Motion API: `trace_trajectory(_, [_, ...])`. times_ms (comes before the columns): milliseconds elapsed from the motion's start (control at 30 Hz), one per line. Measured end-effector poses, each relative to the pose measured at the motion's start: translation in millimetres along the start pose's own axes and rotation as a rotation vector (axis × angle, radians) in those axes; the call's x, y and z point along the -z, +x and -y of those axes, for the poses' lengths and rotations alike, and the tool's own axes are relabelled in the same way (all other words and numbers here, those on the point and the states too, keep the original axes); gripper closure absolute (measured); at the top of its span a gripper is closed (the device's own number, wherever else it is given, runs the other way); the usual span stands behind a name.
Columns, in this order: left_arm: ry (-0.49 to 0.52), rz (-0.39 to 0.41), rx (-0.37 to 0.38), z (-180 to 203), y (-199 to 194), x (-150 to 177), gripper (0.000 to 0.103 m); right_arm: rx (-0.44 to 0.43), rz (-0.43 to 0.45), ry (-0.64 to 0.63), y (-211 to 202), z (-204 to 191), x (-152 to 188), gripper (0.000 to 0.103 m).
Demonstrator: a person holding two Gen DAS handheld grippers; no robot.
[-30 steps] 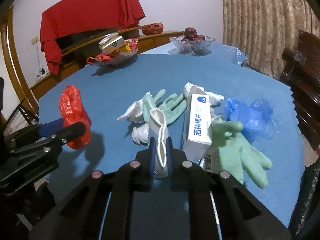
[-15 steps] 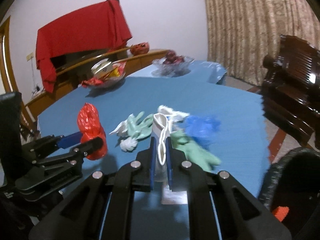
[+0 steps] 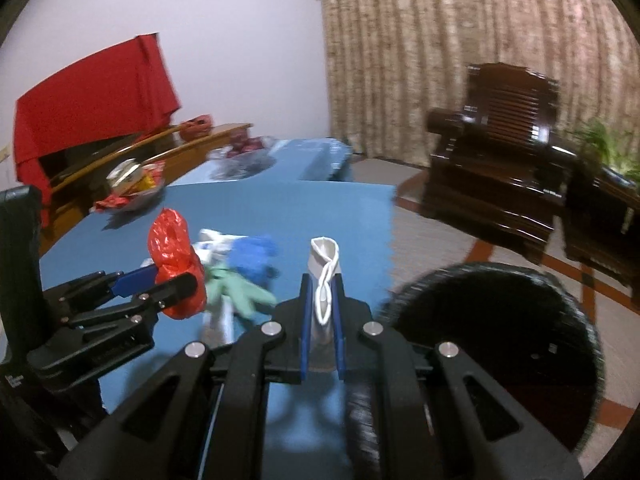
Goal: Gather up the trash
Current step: 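Move both grippers over the bin and release the red bag and paper cup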
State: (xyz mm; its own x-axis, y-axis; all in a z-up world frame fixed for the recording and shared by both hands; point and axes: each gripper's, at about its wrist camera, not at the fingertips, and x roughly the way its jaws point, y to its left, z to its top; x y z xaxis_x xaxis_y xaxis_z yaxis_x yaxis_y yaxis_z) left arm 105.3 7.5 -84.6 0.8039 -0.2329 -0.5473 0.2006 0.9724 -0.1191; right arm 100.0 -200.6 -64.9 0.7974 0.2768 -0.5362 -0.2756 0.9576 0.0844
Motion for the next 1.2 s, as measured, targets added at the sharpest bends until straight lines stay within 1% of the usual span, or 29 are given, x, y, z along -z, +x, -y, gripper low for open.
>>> trace_trajectory(133, [0.048,-0.005,0.071,38.3,15.6,-5.4,0.061,0.074,-0.001,0.030,-13.7,33.8,9.9,0.094])
trace_trajectory(333, [0.098,-0.008,0.158,84.2,32.8,-8.5,0.061,0.178,-0.003,0.079,-29.7,81.5,24.8,0.094])
trace_trajectory(467, [0.132,-0.013,0.206,115.7,44.8,-9.9,0.061,0.215,-0.007,0.100,-35.4,100.6,32.1,0.094])
trace_trajectory(600, [0.152,-0.033,0.241,137.0,57.4,-11.8,0.061,0.239,-0.010,0.118,-35.9,117.0,39.6,0.094])
trace_trajectory(800, [0.169,-0.067,0.277,158.5,79.3,-11.5,0.061,0.269,-0.029,0.139,-32.3,140.7,49.2,0.094])
trace_trajectory(867, [0.168,-0.087,0.301,161.6,87.2,-10.6,0.057,0.276,-0.042,0.144,-29.2,147.2,52.8,0.091])
trace_trajectory(900, [0.166,-0.095,0.308,160.5,89.8,-9.6,0.056,0.280,-0.048,0.145,-28.0,149.7,53.6,0.086])
trace_trajectory(967, [0.164,-0.112,0.323,159.4,93.8,-7.7,0.043,0.296,-0.062,0.155,-24.8,155.6,57.4,0.084])
trace_trajectory(1000, [0.161,-0.115,0.326,157.9,95.1,-6.9,0.041,0.302,-0.064,0.159,-24.3,156.7,57.1,0.082])
trace_trajectory(1033, [0.158,-0.116,0.330,156.5,95.3,-6.5,0.035,0.309,-0.065,0.165,-23.9,158.1,58.2,0.074])
trace_trajectory(1067, [0.154,-0.118,0.334,155.2,95.0,-6.2,0.031,0.315,-0.064,0.174,-24.4,160.0,59.7,0.069])
trace_trajectory(1133, [0.147,-0.118,0.337,150.9,94.5,-6.1,0.026,0.328,-0.057,0.184,-25.8,161.7,60.3,0.050])
trace_trajectory(1167, [0.147,-0.115,0.331,148.6,93.5,-6.2,0.024,0.333,-0.050,0.188,-27.9,161.3,60.8,0.047])
trace_trajectory(1200, [0.146,-0.112,0.326,147.5,92.9,-6.6,0.023,0.337,-0.042,0.190,-30.1,161.4,60.6,0.037])
